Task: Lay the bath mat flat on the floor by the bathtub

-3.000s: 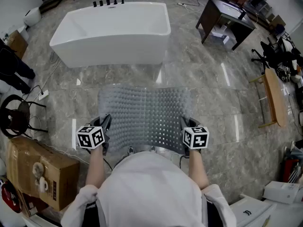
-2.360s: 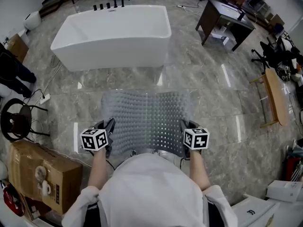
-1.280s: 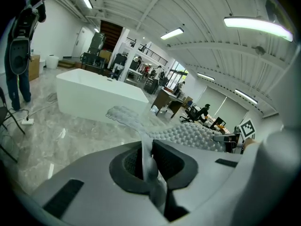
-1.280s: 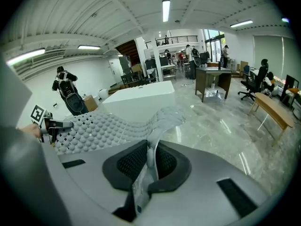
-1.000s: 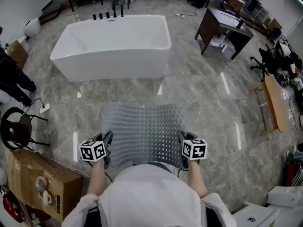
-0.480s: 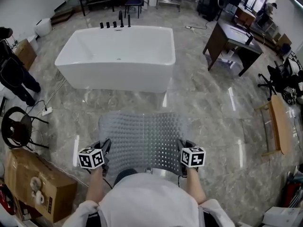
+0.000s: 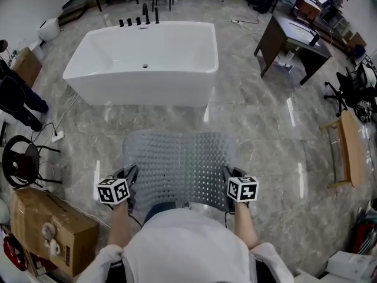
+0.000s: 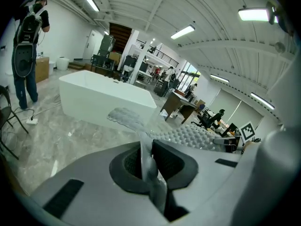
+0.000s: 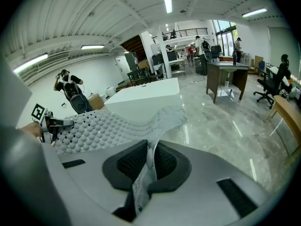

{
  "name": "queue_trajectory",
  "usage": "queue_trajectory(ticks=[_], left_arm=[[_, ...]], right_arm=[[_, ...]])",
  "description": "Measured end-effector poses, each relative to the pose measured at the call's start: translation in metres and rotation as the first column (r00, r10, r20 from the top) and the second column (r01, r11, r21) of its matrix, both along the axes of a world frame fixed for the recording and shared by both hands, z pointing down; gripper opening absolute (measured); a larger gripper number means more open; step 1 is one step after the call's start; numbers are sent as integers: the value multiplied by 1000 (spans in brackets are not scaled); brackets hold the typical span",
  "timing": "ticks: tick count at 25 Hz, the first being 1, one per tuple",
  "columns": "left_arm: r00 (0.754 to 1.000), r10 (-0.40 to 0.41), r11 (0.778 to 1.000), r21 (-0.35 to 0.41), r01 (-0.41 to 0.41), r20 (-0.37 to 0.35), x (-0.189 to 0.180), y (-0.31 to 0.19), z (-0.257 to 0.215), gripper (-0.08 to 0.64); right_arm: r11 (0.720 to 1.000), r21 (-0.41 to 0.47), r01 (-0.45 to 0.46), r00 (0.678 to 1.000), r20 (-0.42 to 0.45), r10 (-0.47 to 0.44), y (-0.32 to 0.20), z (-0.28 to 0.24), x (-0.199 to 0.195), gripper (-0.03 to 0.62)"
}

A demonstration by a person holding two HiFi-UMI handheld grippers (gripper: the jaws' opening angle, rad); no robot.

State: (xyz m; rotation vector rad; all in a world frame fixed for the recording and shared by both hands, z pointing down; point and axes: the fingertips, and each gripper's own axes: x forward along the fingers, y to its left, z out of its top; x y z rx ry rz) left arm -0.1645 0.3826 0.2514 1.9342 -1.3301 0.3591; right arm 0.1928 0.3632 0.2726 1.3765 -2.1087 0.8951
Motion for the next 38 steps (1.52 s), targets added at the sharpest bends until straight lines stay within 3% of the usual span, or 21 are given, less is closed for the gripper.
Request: queue_trajectory(ticks=[23, 38], left_arm=[[993, 106, 994, 19, -105, -46, -81, -167, 7, 44], [996, 75, 997, -19, -76, -41, -43, -219, 12, 44]], right_arm=[[991, 12, -136, 990, -35, 137, -128, -11, -71, 43], [997, -15, -73, 997, -40, 73, -198, -10, -44, 43]])
